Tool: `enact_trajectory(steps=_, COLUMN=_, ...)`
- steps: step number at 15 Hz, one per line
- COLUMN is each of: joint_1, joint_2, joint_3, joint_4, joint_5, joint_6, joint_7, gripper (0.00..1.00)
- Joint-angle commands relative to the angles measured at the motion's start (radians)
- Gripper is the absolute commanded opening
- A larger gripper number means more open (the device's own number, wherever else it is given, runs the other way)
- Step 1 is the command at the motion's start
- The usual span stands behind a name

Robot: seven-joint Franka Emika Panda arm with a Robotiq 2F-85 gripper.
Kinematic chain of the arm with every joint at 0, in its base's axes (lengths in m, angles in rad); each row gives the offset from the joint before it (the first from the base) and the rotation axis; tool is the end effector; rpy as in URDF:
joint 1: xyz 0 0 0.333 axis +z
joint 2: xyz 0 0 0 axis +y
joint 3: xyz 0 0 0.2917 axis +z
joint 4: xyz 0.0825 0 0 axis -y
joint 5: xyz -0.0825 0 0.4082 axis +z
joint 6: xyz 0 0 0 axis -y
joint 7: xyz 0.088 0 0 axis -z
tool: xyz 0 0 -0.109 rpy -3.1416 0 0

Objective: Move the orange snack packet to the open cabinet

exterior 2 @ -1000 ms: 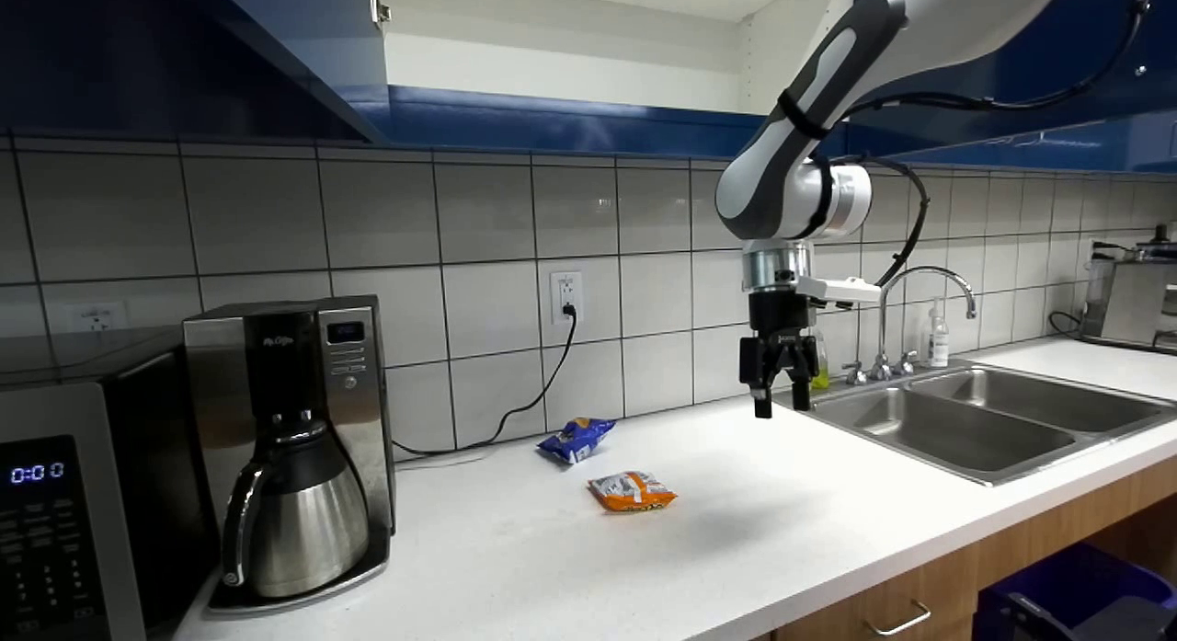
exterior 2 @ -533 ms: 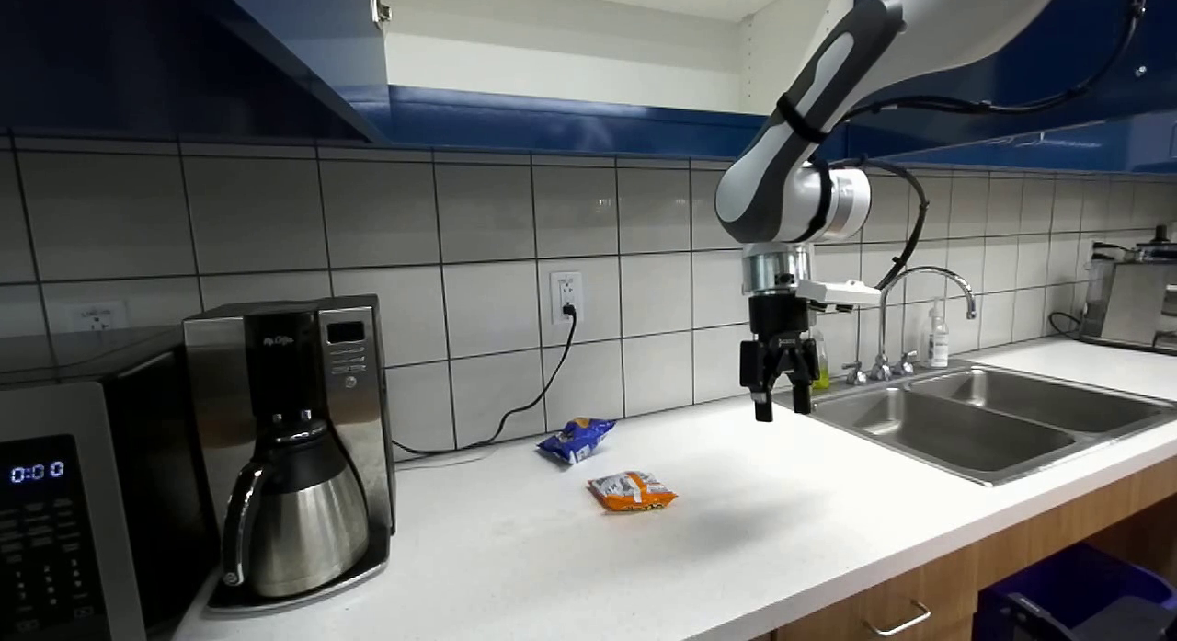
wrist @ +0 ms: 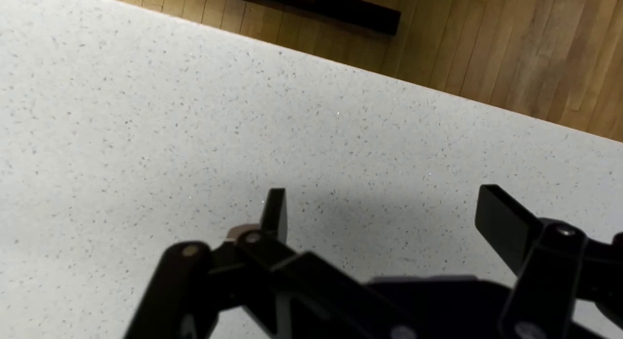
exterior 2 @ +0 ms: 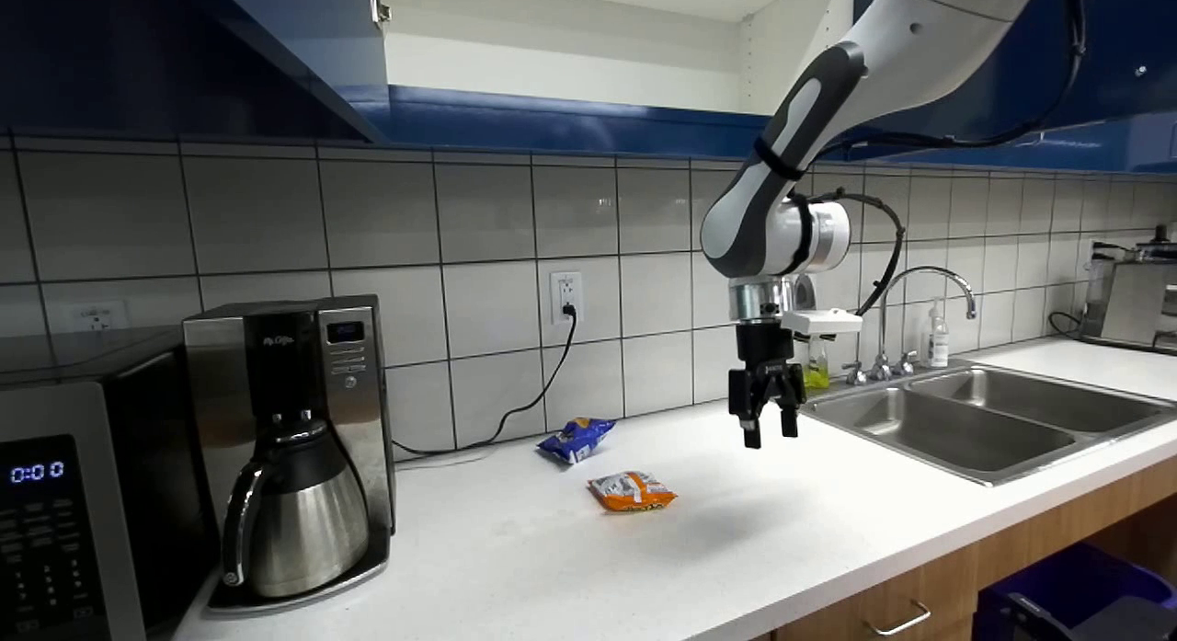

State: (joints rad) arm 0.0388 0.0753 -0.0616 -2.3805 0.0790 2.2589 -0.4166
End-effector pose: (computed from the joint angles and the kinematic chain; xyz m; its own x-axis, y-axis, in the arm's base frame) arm 0.4915 -0.0094 0.2300 0.9280 0.3359 -0.1613 0.3192 -0.9399 -0.1210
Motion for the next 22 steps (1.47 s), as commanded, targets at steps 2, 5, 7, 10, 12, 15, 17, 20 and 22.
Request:
enact_trajectory(steps=2, joint_1=-0.020, joint_2=0.102, joint_3=0.043, joint_4=0.090, joint_5=-0.022, joint_6=0.048, joint_7=-0.006, gripper=1.00)
enact_trajectory(steps=5, joint_1=-0.019, joint_2=0.160, joint_3=0.064, joint_4=0.149, joint_5=-0.029, joint_6=0.060, joint_7=-0.007, gripper=1.00)
enact_trajectory(steps=7, joint_1=-0.020, joint_2=0.197, joint_3=0.081, joint_4=0.188, joint_5=-0.022, joint_6=0.061, joint_7=-0.011, gripper=1.00)
enact_trajectory(steps=10, joint_1=-0.019, joint_2=0.251, joint_3=0.103, joint_4=0.241, joint_5=-0.024, joint_6=0.058, joint_7=-0.007, gripper=1.00)
enact_trajectory(steps=12, joint_1=-0.018, joint_2=0.286, joint_3=0.112, joint_4=0.275, joint_5=-0.035, joint_6=0.057, joint_7=0.000, gripper=1.00)
enact_trajectory(steps=15, joint_1=-0.015, joint_2=0.340, joint_3=0.114, joint_4=0.327, joint_5=-0.046, joint_6=0.053, joint_7=0.031, gripper=1.00)
enact_trajectory(steps=17, joint_1=-0.013, joint_2=0.371, joint_3=0.116, joint_4=0.358, joint_5=-0.048, joint_6=0.054, joint_7=0.045, gripper=1.00)
enact_trajectory(steps=20, joint_1=-0.006, joint_2=0.415, joint_3=0.121, joint_4=0.406, joint_5=-0.062, joint_6=0.056, joint_7=0.060, gripper=1.00)
enact_trajectory(steps=22, joint_1=-0.001, joint_2=0.443, joint_3=0.122, joint_4=0.441, joint_5=-0.077, joint_6=0.055, joint_7=0.069, gripper=1.00)
